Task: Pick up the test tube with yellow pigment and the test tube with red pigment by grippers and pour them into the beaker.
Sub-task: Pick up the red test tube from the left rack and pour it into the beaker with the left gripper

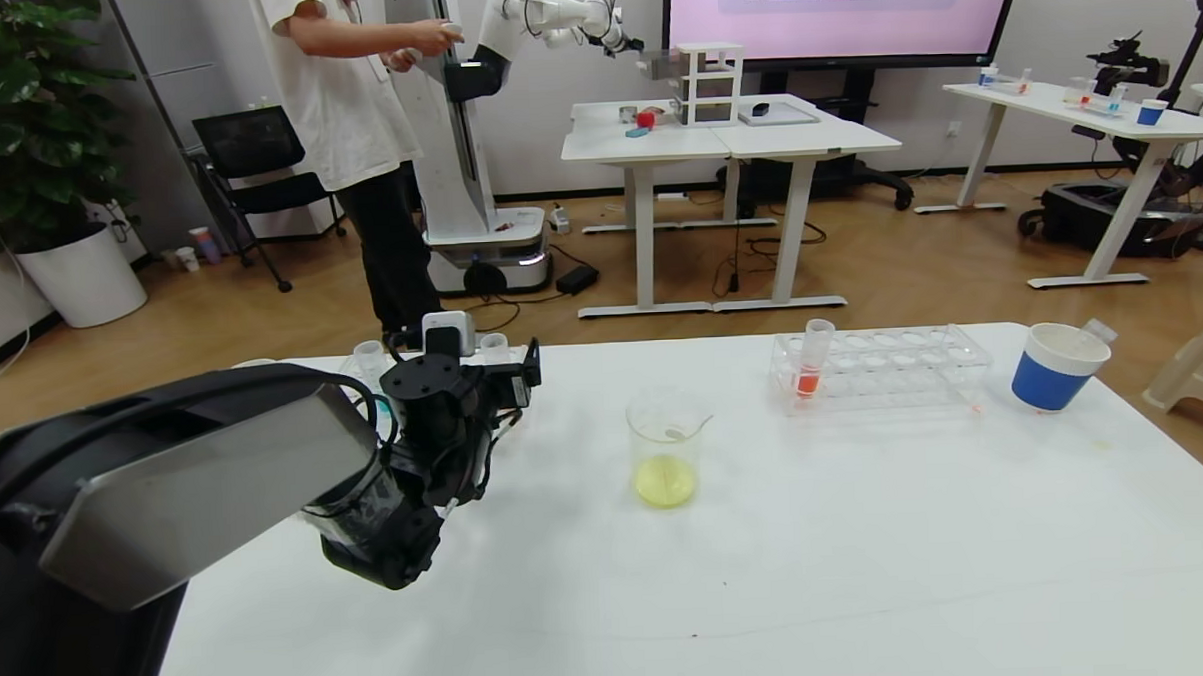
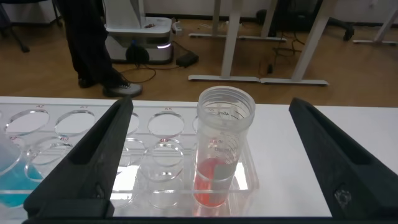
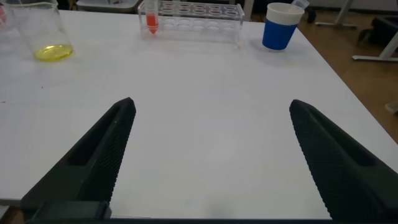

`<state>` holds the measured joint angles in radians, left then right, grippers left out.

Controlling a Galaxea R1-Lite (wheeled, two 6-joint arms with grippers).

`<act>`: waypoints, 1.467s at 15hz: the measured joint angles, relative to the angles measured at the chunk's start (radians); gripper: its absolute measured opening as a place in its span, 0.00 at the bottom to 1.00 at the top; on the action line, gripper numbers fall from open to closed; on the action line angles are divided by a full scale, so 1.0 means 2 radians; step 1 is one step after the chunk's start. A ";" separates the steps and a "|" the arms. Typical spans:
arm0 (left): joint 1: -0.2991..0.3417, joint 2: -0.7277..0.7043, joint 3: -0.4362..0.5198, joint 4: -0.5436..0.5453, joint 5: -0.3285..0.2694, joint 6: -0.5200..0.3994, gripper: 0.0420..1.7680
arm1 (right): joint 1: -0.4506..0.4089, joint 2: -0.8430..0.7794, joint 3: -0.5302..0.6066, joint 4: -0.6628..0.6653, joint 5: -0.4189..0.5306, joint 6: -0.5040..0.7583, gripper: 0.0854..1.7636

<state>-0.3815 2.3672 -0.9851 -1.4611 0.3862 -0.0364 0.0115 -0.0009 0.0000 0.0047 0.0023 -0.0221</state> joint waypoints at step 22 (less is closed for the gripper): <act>0.001 -0.064 -0.056 0.138 -0.013 0.016 0.26 | 0.000 0.000 0.000 0.000 0.000 0.000 0.98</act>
<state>-0.3804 2.2389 -1.0972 -1.1849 0.3602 -0.0051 0.0119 -0.0009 0.0000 0.0047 0.0023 -0.0219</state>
